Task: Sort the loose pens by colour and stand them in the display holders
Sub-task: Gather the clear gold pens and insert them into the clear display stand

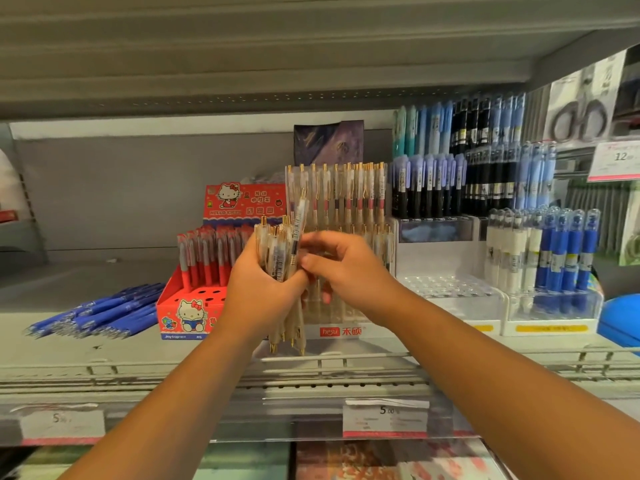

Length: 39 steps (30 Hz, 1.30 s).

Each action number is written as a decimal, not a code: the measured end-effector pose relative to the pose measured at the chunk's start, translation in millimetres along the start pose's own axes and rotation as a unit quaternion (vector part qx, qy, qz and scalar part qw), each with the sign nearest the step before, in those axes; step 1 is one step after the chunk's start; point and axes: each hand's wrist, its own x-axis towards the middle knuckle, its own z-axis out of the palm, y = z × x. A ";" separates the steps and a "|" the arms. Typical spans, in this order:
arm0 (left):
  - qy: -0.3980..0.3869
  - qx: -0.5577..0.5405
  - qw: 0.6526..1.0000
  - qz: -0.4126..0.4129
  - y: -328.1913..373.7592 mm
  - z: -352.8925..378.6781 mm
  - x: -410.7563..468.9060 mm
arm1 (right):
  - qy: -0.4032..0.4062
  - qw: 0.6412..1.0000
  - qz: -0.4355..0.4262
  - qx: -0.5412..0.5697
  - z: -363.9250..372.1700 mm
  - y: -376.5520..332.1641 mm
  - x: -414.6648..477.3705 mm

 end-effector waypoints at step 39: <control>-0.035 -0.006 0.998 -0.047 -1.1 -0.2 2.5 | -0.084 0.994 0.047 -0.043 -21.6 -16.7 10.2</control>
